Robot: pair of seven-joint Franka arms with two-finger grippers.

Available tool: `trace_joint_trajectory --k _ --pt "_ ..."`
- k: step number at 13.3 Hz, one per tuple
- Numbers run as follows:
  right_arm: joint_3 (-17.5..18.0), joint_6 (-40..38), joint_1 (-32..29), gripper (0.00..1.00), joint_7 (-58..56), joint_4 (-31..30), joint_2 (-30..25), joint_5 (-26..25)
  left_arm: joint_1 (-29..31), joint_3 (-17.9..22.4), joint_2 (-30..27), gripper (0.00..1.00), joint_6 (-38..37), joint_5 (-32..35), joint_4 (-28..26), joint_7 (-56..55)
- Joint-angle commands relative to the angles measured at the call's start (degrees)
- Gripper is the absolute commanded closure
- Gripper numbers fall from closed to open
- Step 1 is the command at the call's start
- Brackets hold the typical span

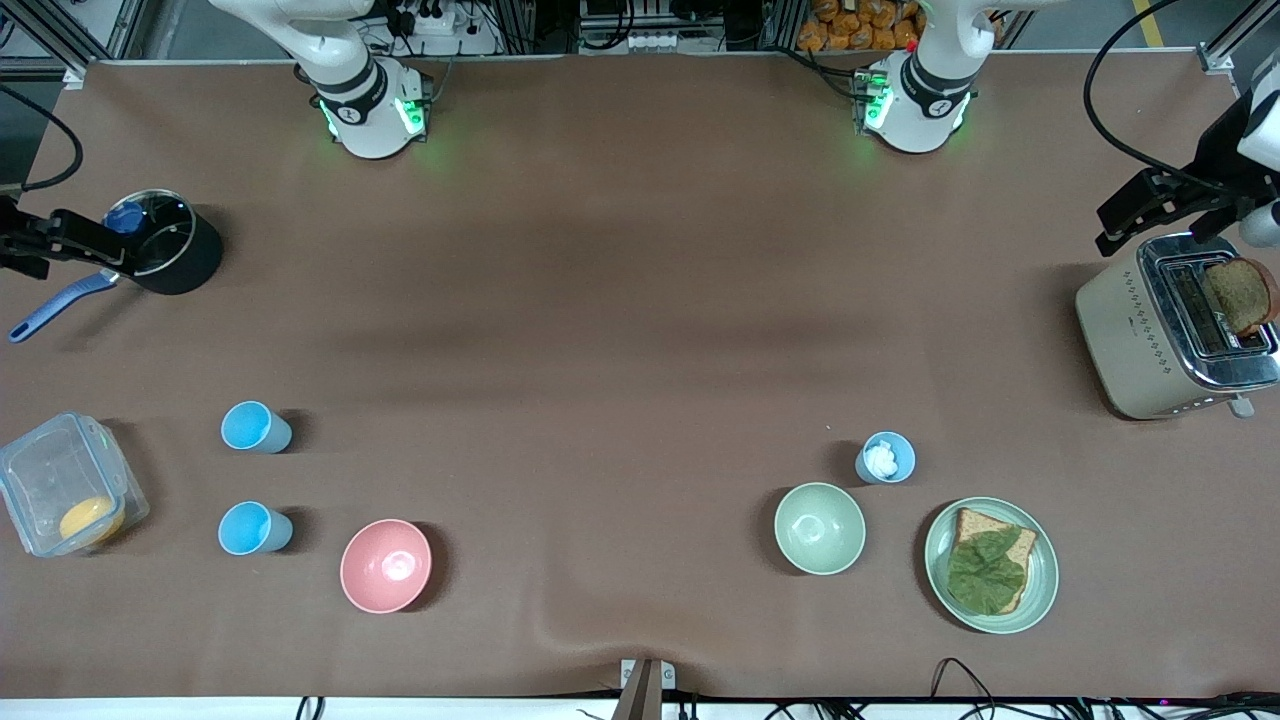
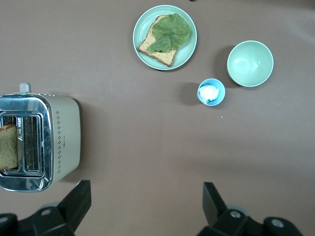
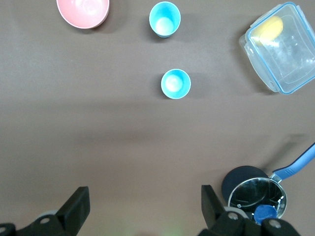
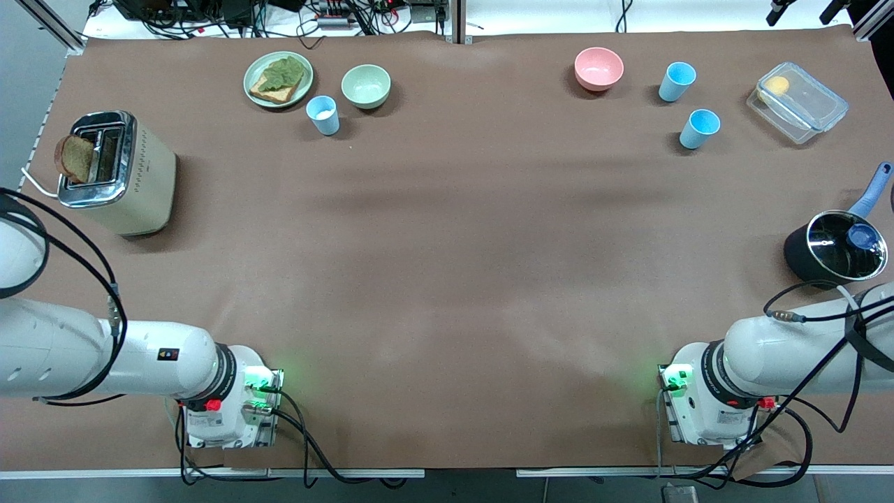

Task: Stack blue cups with both arms
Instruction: 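Reach the left gripper to the tissue cup while the right gripper reaches the blue cup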

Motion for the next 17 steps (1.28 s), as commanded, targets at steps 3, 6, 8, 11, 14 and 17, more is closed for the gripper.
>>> trace_joint_trajectory --k 3,6,8,11,14,17 --pt "0.14 0.88 -0.23 0.0 0.14 -4.19 -3.41 -0.08 0.03 0.38 3.29 0.0 -2.14 -1.73 1.78 1.5" --pt "0.22 0.79 0.21 0.0 0.14 -2.35 -2.27 -0.6 -0.23 0.11 8.73 0.0 -0.66 -1.99 1.69 1.85" --pt "0.31 0.88 0.3 0.0 -0.12 -1.9 0.26 -0.17 -0.84 -0.15 12.95 0.0 4.51 -4.37 1.25 3.43" --pt "0.31 0.88 0.3 0.0 -0.39 -1.9 3.34 -1.13 -1.55 -0.42 19.98 0.0 11.72 -3.75 0.38 3.26" --pt "-0.04 0.88 -1.19 0.0 0.14 -2.16 8.52 -4.45 -1.2 -0.42 25.53 0.0 15.78 -3.67 0.2 3.44" --pt "-0.13 5.32 -8.11 0.0 0.23 -1.38 18.27 -4.92 -1.37 -0.42 29.57 0.0 17.89 -4.19 0.99 3.17"
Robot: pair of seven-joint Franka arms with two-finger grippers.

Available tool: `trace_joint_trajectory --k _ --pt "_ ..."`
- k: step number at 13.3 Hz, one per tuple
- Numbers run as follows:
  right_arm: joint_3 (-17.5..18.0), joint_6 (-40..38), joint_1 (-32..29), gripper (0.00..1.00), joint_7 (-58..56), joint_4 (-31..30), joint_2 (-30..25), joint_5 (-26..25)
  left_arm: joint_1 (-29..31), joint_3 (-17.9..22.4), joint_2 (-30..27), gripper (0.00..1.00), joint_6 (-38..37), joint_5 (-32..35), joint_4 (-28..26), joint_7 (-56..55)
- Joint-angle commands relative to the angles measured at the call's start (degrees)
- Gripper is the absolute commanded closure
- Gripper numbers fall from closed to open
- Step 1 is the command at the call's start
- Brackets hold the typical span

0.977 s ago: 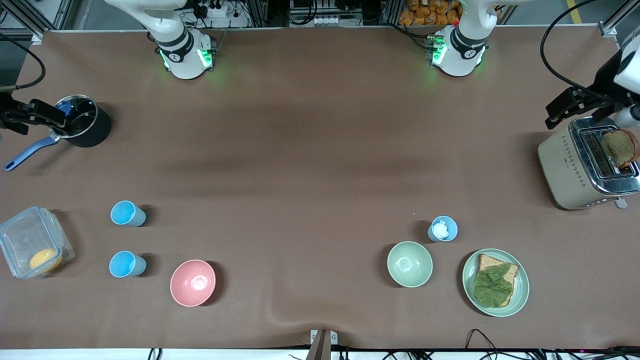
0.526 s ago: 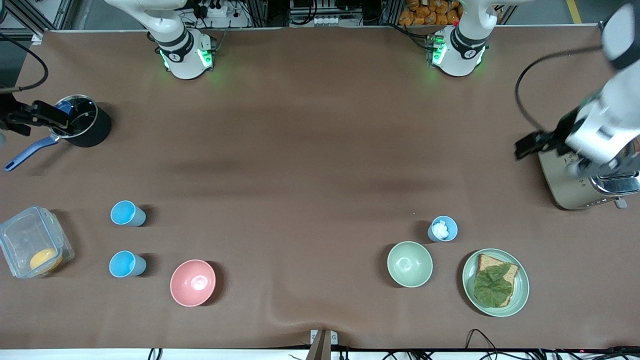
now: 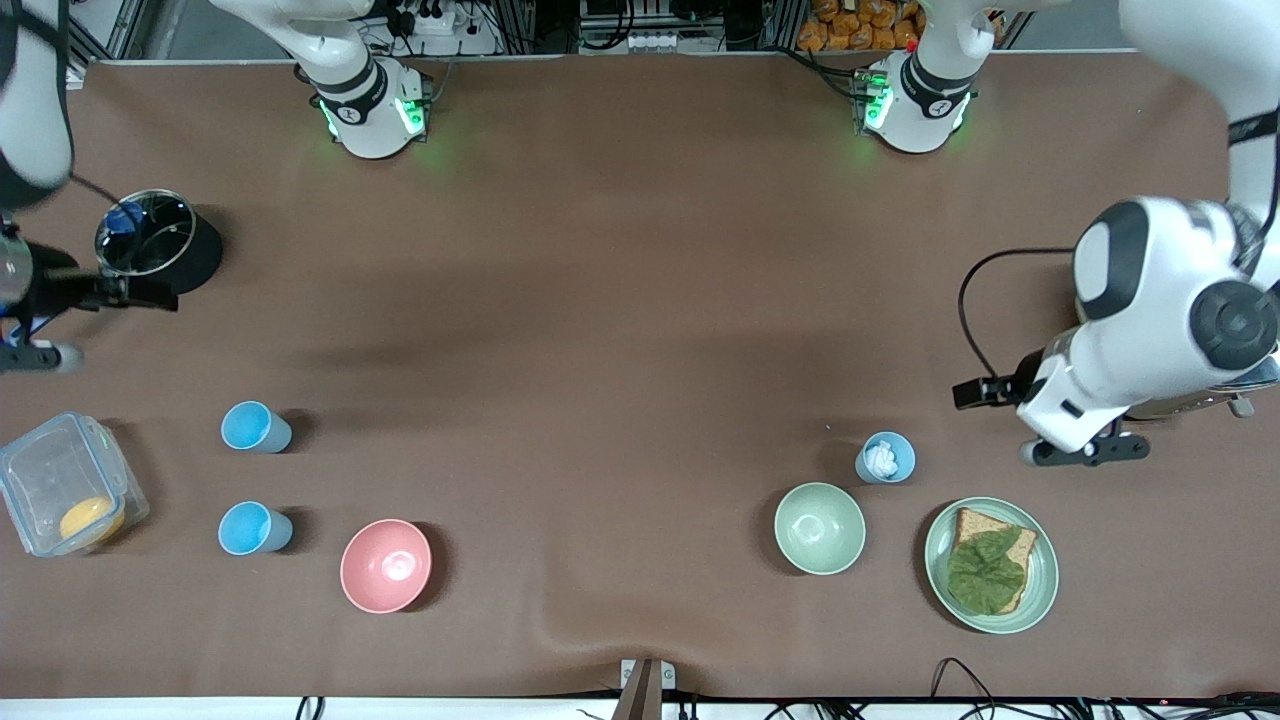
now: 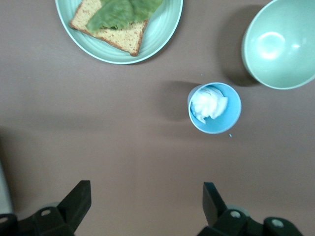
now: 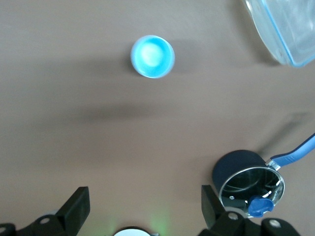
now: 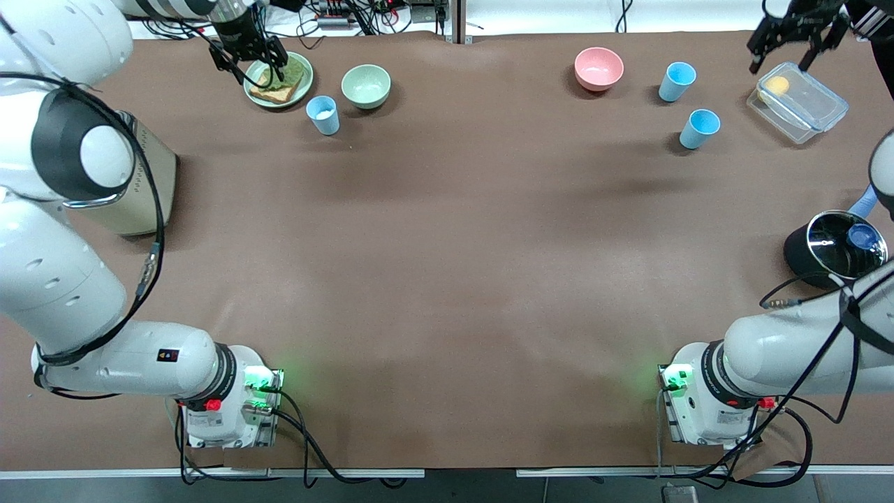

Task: Stack blue cups with both arms
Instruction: 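Reach the left gripper to the tissue cup while the right gripper reaches the blue cup, then close the left gripper on the tissue cup while the right gripper grasps the blue cup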

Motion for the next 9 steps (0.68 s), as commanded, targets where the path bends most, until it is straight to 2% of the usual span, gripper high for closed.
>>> trace_joint_trajectory --k 1,3,9 --pt "0.66 7.54 -6.92 0.0 -0.87 1.65 8.98 -0.45 -0.43 0.03 2.42 0.0 2.45 -1.47 0.88 0.43" --pt "0.57 10.48 -7.91 0.0 -2.01 1.56 13.65 -0.45 -0.78 0.03 4.53 0.06 3.61 -1.47 1.05 0.42" --pt "0.92 14.44 -6.16 0.0 -1.84 1.56 17.71 -0.19 -2.54 -0.05 10.6 0.21 12.13 -1.74 1.22 -0.37"
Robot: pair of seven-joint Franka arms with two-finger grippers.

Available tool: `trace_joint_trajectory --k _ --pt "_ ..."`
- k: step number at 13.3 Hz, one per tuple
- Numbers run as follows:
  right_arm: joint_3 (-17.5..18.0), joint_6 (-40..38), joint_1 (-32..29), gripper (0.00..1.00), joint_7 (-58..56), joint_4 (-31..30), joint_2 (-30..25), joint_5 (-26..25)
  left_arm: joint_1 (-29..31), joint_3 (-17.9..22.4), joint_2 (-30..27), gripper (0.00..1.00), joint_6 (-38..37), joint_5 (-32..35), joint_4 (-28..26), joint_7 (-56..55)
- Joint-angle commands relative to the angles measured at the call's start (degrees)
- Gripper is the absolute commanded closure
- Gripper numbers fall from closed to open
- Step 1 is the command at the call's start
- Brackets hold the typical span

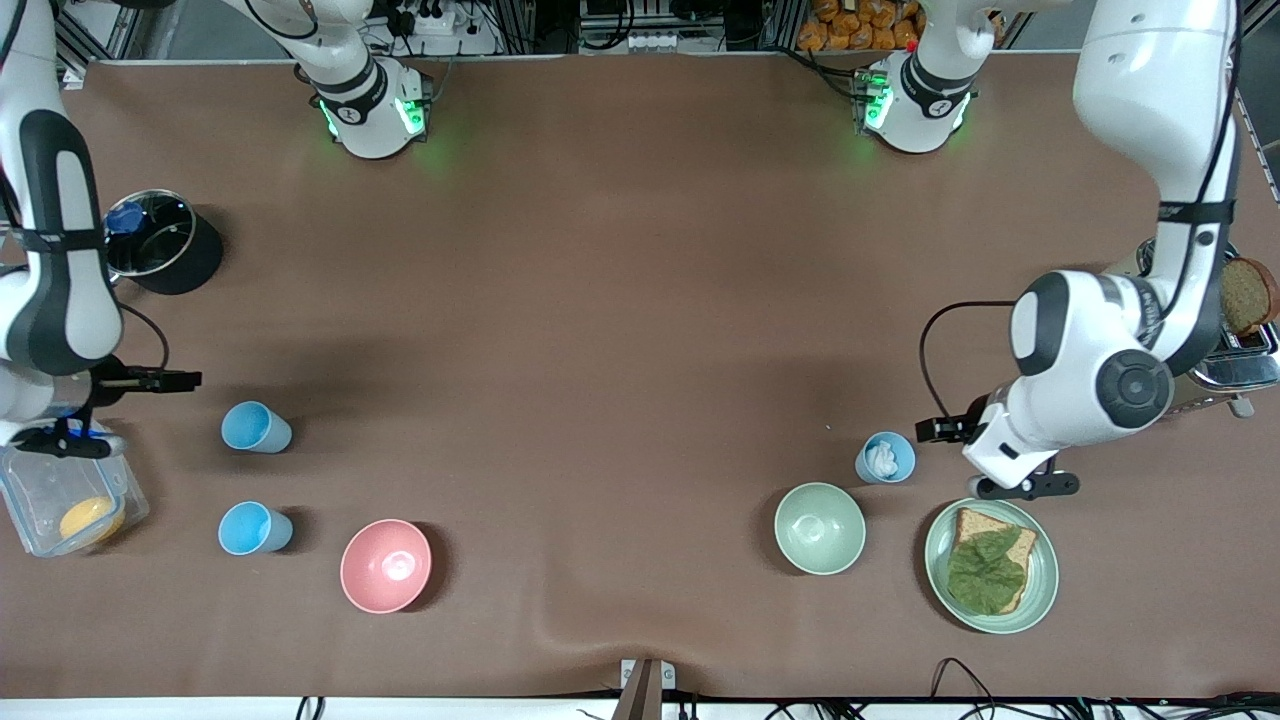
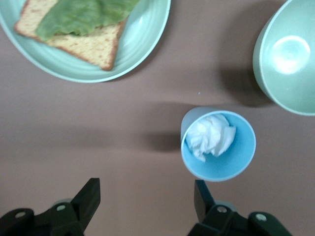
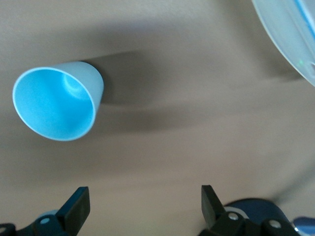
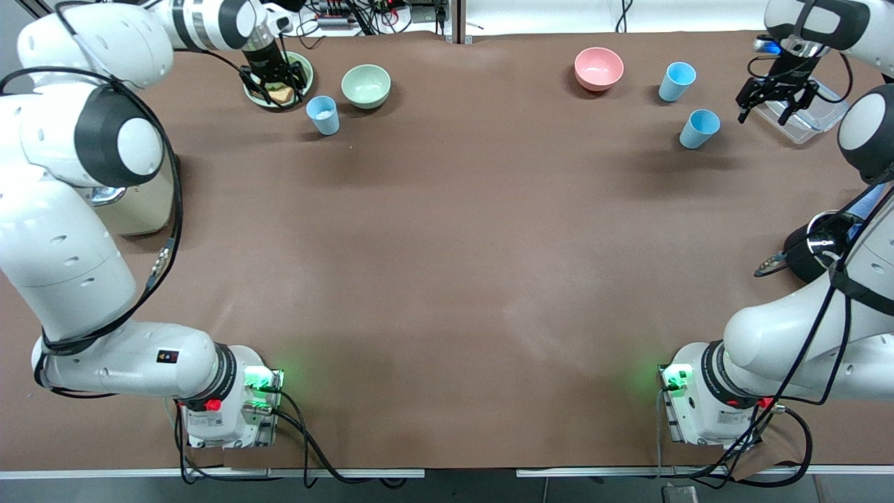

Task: Stack blue cups with both arms
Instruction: 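Close the left gripper on the tissue cup while the right gripper grasps the blue cup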

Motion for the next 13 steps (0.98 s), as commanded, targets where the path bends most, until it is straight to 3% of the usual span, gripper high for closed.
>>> trace_joint_trajectory --k 1,5,6,8,10,13 --pt "0.3 0.18 1.39 0.0 0.27 1.47 0.45 -0.28 -1.15 0.13 2.58 0.22 2.88 -1.47 1.23 -1.13" --pt "0.21 5.18 2.37 0.0 0.18 0.16 0.79 -0.37 -1.86 0.13 4.69 0.32 6.05 -1.47 1.32 -2.2" --pt "0.21 8.06 2.37 0.0 0.09 -1.15 0.88 -0.46 -1.86 0.13 4.96 0.41 6.49 -1.47 1.32 -2.2" --pt "0.21 14.22 2.37 0.0 0.09 -4.14 1.06 -0.63 -1.94 0.13 5.84 0.69 7.72 -1.47 1.23 -2.2" --pt "0.21 14.95 2.8 0.0 0.18 -4.5 1.23 -0.54 -1.86 0.13 6.19 1.0 7.9 -1.47 1.14 -2.11" --pt "0.21 16.61 2.9 0.0 0.26 -4.51 2.9 -0.46 -2.12 -0.22 5.49 1.0 7.47 -1.47 0.96 -2.02"
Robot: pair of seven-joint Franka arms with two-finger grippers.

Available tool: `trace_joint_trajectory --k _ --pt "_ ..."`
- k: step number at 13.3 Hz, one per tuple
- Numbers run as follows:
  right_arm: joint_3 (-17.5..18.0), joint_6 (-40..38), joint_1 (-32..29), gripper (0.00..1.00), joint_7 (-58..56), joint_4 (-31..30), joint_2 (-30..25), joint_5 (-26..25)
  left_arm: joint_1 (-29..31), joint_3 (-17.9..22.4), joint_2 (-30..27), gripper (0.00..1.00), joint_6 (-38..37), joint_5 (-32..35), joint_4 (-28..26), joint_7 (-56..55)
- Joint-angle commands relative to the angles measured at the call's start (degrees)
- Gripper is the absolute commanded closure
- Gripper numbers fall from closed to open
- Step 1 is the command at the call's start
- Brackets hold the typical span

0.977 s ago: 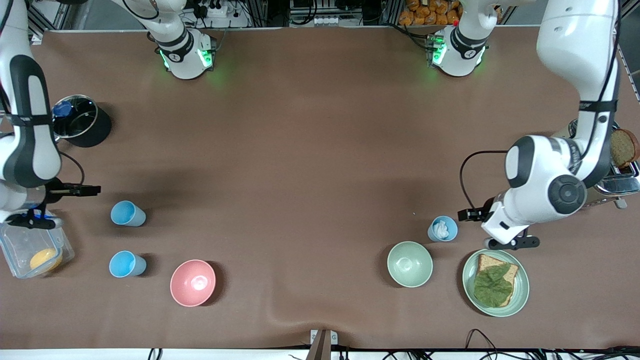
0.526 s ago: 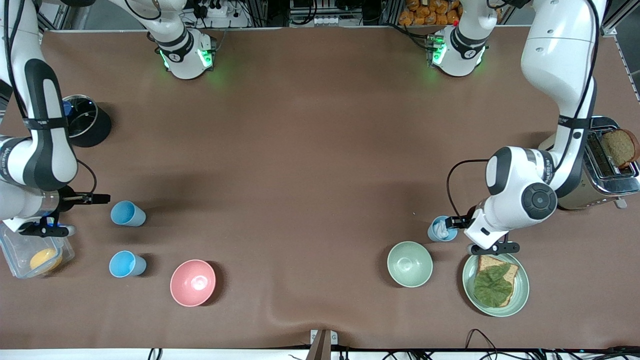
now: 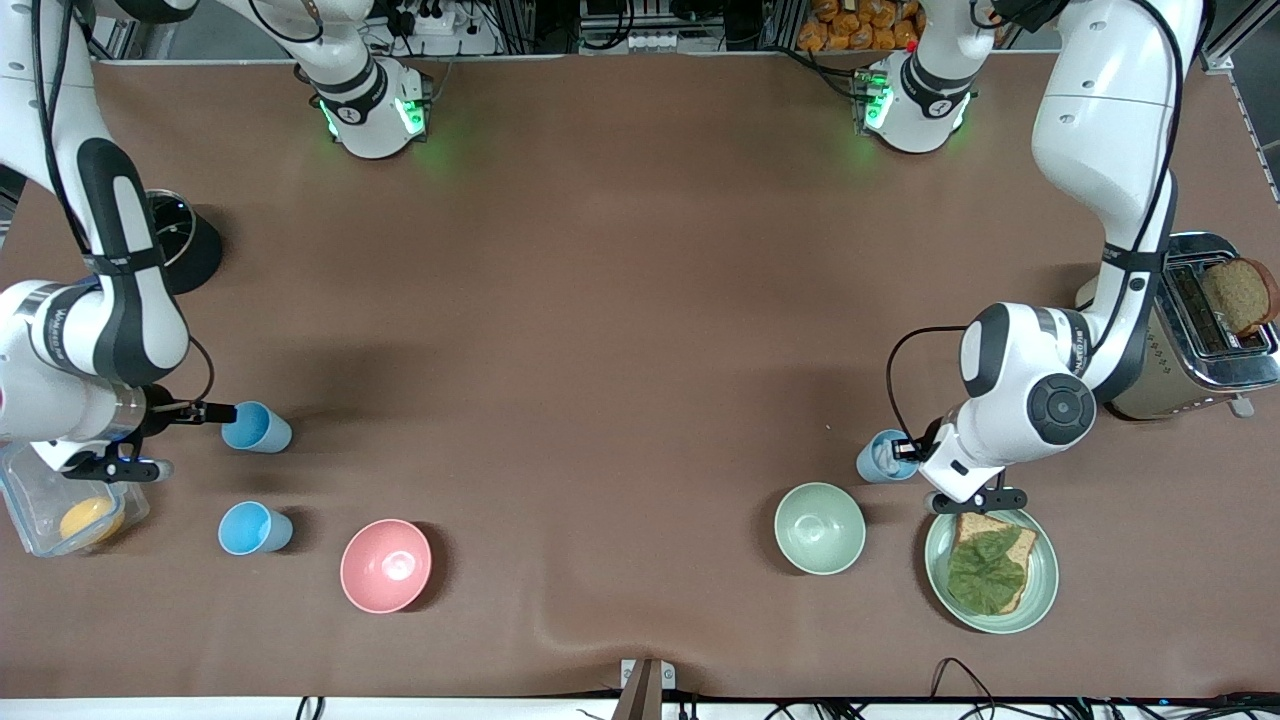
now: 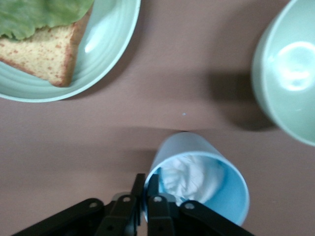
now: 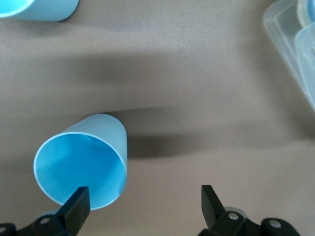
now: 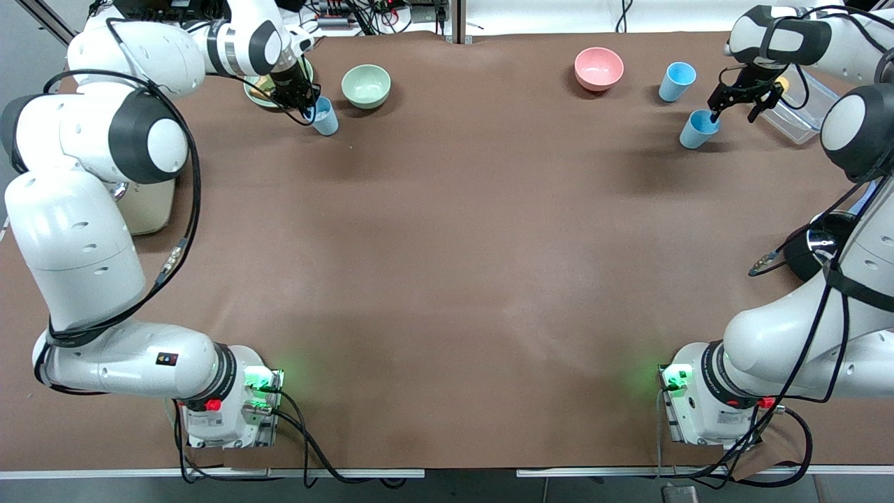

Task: Stack blue cups with both arms
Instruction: 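Close the left gripper on the tissue cup while the right gripper grasps the blue cup, then carry the tissue cup with the left gripper to the table middle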

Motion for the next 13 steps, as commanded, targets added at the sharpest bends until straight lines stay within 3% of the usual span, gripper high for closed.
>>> trace_joint_trajectory --k 1,3,6,8,9,10,11,13 --pt "0.08 1.77 0.08 0.0 0.26 -0.17 1.01 -0.46 -0.75 -1.15 -1.37 1.0 -1.09 -0.73 0.24 -0.6" --pt "0.09 2.03 0.25 0.0 0.44 0.26 2.15 -0.28 -0.84 -4.39 -2.95 1.0 -5.48 -0.73 0.32 -3.31" --pt "0.17 3.09 0.25 0.0 0.96 0.35 3.21 0.5 -1.36 -13.17 -4.1 1.0 -8.4 -0.64 0.41 -16.99" --pt "0.17 3.96 0.42 0.0 0.79 0.27 4.0 2.18 -5.91 -15.66 -3.75 1.0 -8.31 0.33 0.93 -27.1" --pt "0.17 3.97 0.51 0.32 0.79 0.27 4.09 2.18 -9.76 -15.49 -3.58 1.0 -8.22 0.24 1.02 -31.5" --pt "0.17 3.88 0.69 0.81 0.88 0.27 4.09 2.18 -12.15 -15.4 -3.23 1.0 -7.7 0.07 1.02 -34.5" --pt "0.17 3.88 0.52 1.0 0.88 0.27 4.09 2.27 -14.18 -15.4 -2.18 1.0 -6.74 -0.02 1.2 -37.32" --pt "0.17 3.79 0.43 1.0 0.62 0.27 4.09 2.27 -20.32 -14.61 -0.16 1.0 -3.32 0.24 2.69 -42.6"
